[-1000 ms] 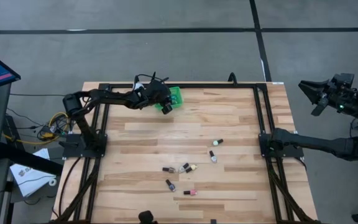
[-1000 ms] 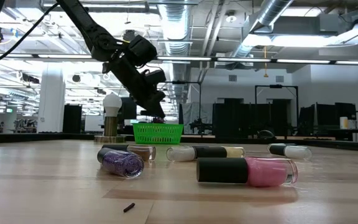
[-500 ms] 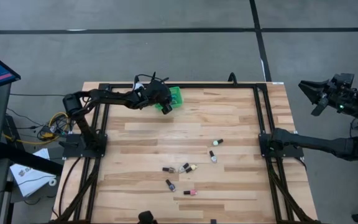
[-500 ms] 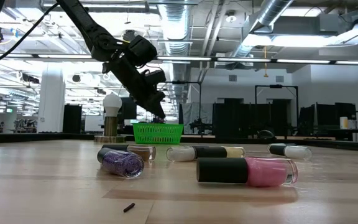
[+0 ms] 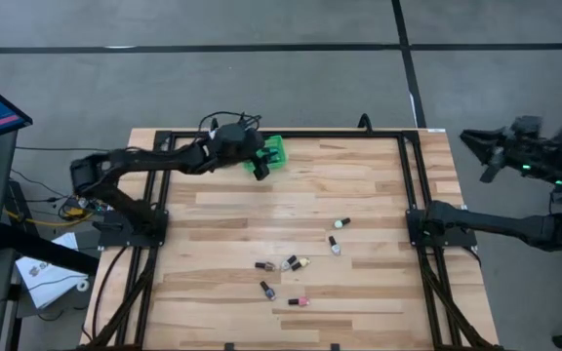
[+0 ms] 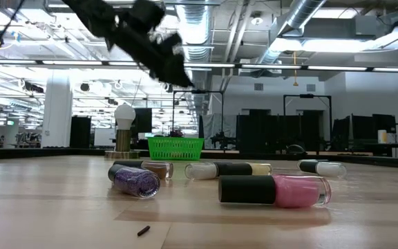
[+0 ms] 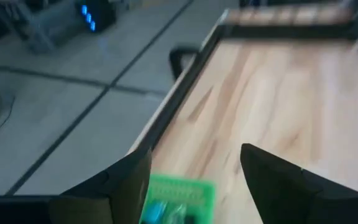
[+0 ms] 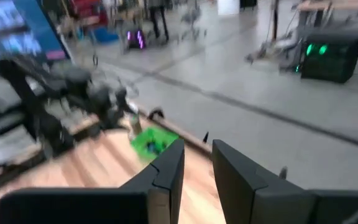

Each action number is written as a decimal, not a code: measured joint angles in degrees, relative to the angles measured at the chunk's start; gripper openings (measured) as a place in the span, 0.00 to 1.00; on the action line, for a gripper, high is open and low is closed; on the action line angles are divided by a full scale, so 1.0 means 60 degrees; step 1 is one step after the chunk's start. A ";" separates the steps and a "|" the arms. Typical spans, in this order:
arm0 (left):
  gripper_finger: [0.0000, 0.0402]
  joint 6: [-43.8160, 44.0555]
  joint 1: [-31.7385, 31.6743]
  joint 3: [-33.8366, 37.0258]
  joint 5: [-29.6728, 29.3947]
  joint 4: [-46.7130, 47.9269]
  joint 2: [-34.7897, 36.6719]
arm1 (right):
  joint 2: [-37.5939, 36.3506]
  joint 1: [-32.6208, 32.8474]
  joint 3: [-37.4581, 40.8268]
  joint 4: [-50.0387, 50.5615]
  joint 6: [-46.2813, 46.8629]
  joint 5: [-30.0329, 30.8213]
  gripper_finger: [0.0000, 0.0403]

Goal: Pick & Place Nail Polish
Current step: Put the light yellow nail polish into the green bin

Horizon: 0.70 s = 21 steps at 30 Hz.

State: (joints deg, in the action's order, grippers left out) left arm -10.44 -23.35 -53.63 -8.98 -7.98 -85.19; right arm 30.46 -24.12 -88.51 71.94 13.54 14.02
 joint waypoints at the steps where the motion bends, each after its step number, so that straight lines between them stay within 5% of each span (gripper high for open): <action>1: 0.61 0.0077 0.0132 0.0000 -0.0005 0.0016 0.0267 | 0.0059 0.0003 0.0233 -0.0029 0.0000 -0.0141 0.19; 12: 0.56 0.0393 0.1276 0.0000 -0.1311 0.0040 0.2965 | 0.1562 0.0013 0.4067 -0.1695 -0.1476 -0.2677 0.21; 21: 0.55 0.0390 0.1416 0.0000 -0.1790 0.0440 0.4163 | 0.2936 0.0195 0.5902 -0.3139 -0.4085 -0.3404 0.43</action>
State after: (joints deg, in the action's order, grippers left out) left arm -8.10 -14.85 -53.63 -19.73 -5.34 -60.22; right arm 48.08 -22.95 -53.10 53.11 -10.97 -6.40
